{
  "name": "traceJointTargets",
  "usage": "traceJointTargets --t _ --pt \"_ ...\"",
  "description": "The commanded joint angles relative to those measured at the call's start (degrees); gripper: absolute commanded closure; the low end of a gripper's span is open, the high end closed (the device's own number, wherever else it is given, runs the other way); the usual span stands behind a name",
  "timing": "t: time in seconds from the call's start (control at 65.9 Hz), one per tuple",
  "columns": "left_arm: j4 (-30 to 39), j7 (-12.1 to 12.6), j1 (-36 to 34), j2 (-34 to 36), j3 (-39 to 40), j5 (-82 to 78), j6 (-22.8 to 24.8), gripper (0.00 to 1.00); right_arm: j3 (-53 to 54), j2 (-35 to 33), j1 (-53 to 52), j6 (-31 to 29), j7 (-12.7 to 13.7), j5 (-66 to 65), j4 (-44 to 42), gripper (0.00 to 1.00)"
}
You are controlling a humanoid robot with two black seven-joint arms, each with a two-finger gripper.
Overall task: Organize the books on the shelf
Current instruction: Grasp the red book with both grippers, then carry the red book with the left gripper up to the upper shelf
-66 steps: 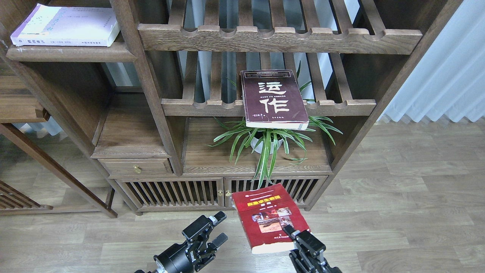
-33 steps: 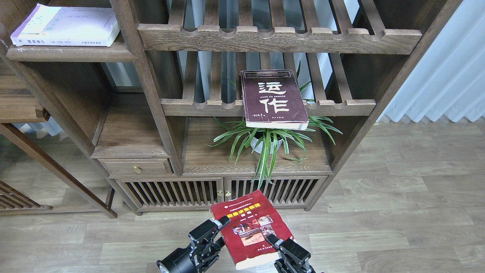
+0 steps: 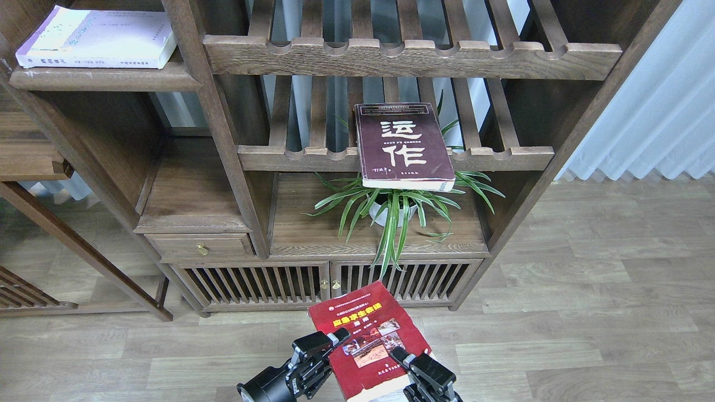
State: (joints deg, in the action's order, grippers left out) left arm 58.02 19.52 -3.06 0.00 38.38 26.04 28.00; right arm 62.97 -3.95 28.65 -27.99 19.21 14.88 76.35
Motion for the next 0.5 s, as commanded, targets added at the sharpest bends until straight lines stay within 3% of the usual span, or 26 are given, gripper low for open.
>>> traceJointTargets --t 0.0,0.061,0.091,0.364,0.486 --pt "0.0 0.2 -0.3 0.0 0.3 0.1 0.0 0.92 -0.1 0.1 -0.2 0.0 -0.1 -0.3 -0.1 0.53" --pt "0.2 0.3 -0.4 0.0 0.6 0.1 0.0 0.92 0.0 0.4 -0.9 0.0 -0.2 -2.0 -0.1 0.11" --pt "0.4 0.3 -0.4 0.0 0.8 0.1 0.0 0.92 0.5 0.6 -1.1 0.0 -0.3 -2.9 -0.2 0.04" --pt "5.2 0.6 -0.5 0.2 6.8 -0.3 0.0 0.92 0.8 1.0 -2.0 0.0 -0.5 -4.5 -0.6 0.01" --pt "9.8 0.6 -0.4 5.8 9.3 -0.3 0.0 0.92 0.8 1.0 -2.2 0.0 -0.5 -4.4 -0.6 0.01"
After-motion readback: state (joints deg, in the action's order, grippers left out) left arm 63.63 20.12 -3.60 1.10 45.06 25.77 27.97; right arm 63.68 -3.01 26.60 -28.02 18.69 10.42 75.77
